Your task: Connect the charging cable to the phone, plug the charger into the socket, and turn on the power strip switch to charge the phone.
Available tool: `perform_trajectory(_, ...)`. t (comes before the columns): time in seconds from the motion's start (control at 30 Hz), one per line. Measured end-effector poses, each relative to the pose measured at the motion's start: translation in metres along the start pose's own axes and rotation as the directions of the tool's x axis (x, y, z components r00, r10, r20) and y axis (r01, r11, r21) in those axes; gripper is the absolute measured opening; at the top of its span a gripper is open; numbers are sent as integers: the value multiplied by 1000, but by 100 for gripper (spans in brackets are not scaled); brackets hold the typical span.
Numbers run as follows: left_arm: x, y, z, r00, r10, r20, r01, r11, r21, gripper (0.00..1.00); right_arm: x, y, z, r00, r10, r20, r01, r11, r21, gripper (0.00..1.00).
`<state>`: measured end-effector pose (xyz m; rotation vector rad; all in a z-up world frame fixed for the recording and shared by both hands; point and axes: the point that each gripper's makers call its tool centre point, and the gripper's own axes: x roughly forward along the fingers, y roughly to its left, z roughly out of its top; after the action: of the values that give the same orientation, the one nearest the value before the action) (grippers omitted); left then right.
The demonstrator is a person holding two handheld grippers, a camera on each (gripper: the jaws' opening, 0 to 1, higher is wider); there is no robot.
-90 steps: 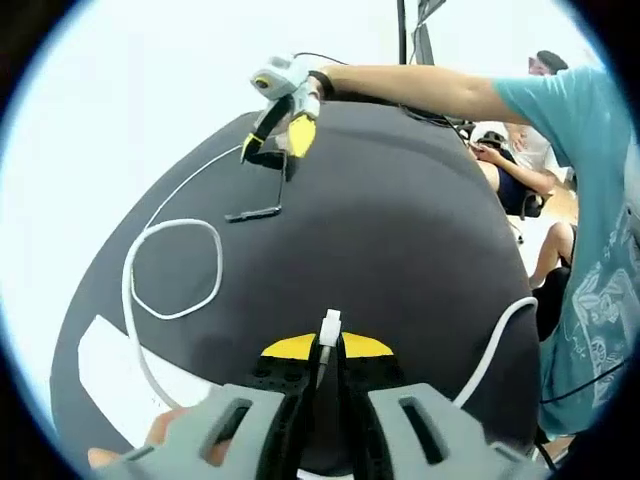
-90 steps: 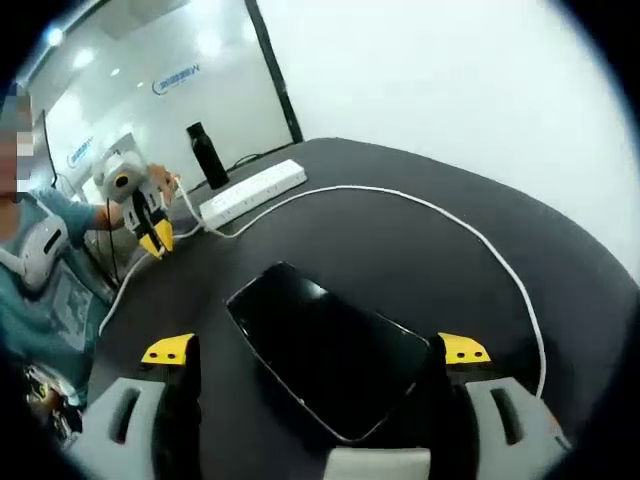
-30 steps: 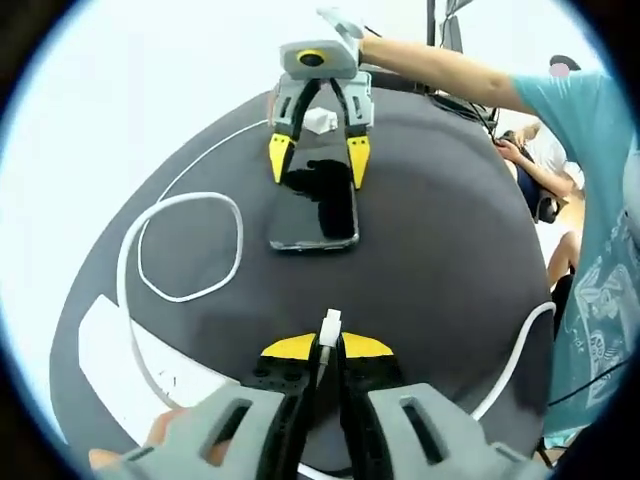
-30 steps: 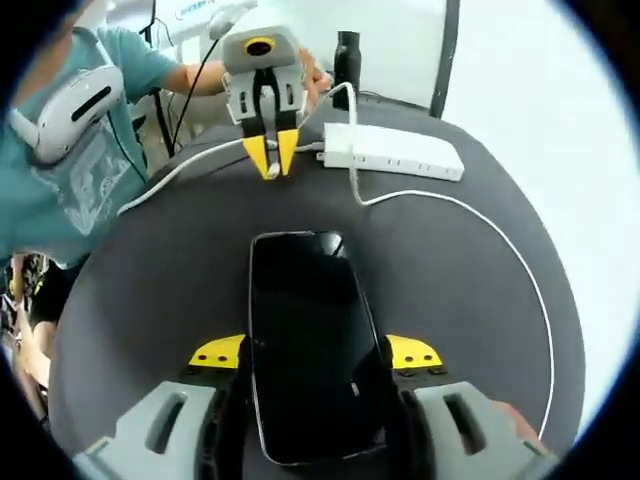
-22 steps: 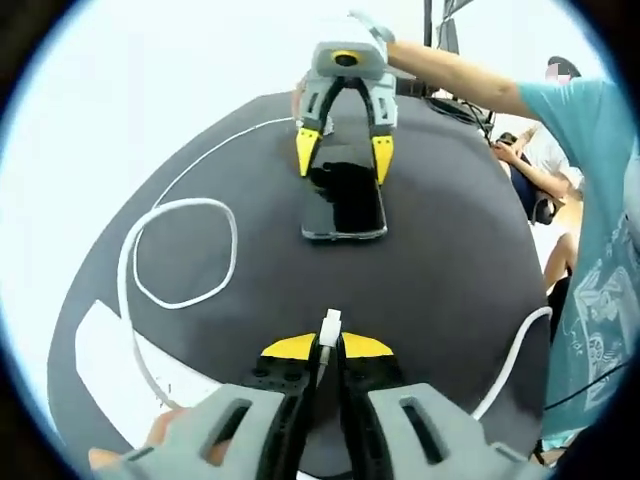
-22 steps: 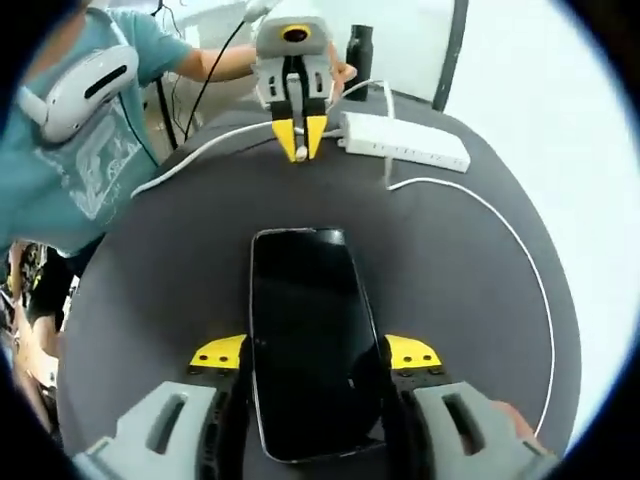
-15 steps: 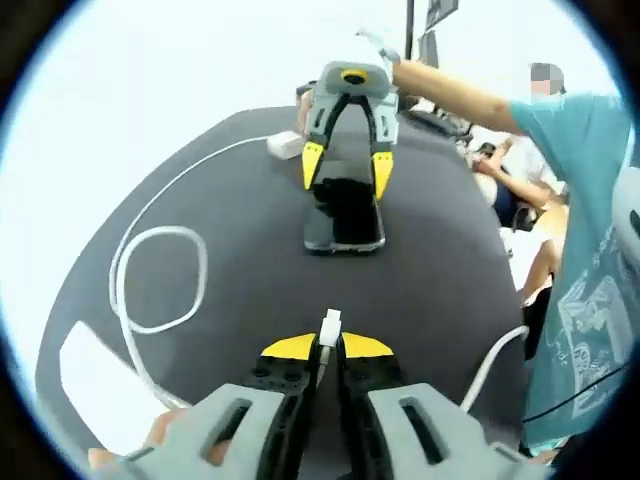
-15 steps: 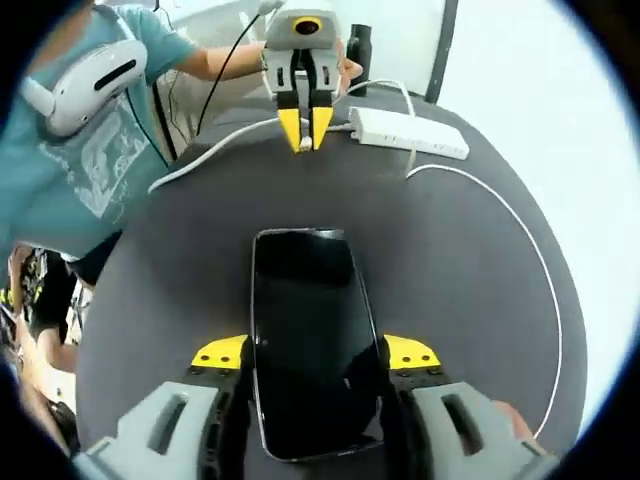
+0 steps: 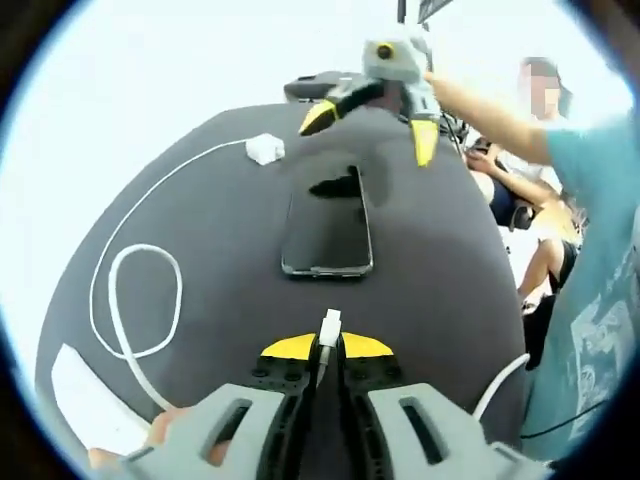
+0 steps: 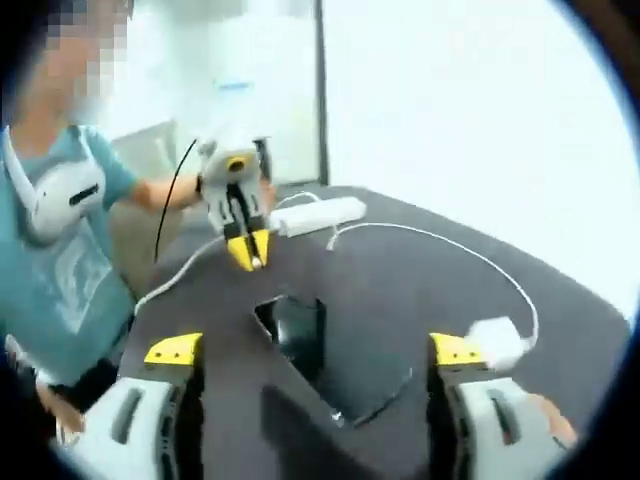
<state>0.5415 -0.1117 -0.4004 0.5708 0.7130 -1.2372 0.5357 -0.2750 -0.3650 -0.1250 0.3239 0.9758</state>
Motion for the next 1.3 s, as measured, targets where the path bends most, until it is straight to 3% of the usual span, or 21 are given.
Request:
perform_trajectory(0.1, 3, -4, -2, 1000, 4, -14, -4, 1000, 6, 4, -4, -4, -12, 995, -93, 34, 93, 996, 4, 93)
perform_trajectory(0.23, 6, -3, -3, 1000, 12, -27, -12, 1000, 11, 4, 2, -9, -18, 988, -134, 74, 132, 991, 36, 93)
perform_trajectory(0.33, 9, -2, -5, 999, 15, -35, -15, 1000, 2, 4, 12, -4, -24, 991, -125, 51, 123, 992, 36, 93)
perform_trajectory(0.4, 12, -1, -7, 999, 17, -43, -18, 1000, -5, 4, 17, -7, -31, 985, -173, 6, 172, 984, 46, 93)
perform_trajectory(0.5, 14, -1, -8, 998, 26, -49, -27, 1000, -13, 4, 24, 0, -33, 988, -155, 2, 155, 987, 33, 93)
perform_trajectory(0.6, 15, -2, -7, 998, 31, -48, -32, 999, -9, 4, 30, -1, -39, 984, -174, -30, 176, 982, 73, 93)
perform_trajectory(0.67, 16, -2, -6, 998, 39, -54, -39, 999, -3, 4, 31, -3, -35, 982, -189, -17, 190, 980, 65, 93)
perform_trajectory(0.73, 16, 0, -6, 997, 49, -65, -49, 999, 5, 4, 34, -1, -27, 980, -196, 23, 192, 974, 117, 93)
perform_trajectory(0.8, 15, 4, -6, 996, 55, -65, -55, 998, 6, 4, 36, 0, -25, 979, -204, 16, 199, 969, 147, 93)
perform_trajectory(0.87, 15, 3, -5, 996, 56, -63, -56, 998, 8, 4, 39, -6, -28, 968, -251, -14, 250, 956, 155, 93)
perform_trajectory(1.1, 19, 0, -4, 997, 48, -67, -47, 999, 15, 4, 48, -7, -35, 940, -331, -78, 335, 941, 49, 93)
perform_trajectory(1.17, 20, 1, -3, 996, 51, -68, -50, 999, 16, 4, 46, -8, -32, 939, -341, -50, 344, 935, 90, 93)
perform_trajectory(1.3, 23, 0, -2, 995, 59, -74, -57, 998, 20, 4, 46, -10, -34, 935, -354, -34, 355, 930, 92, 93)
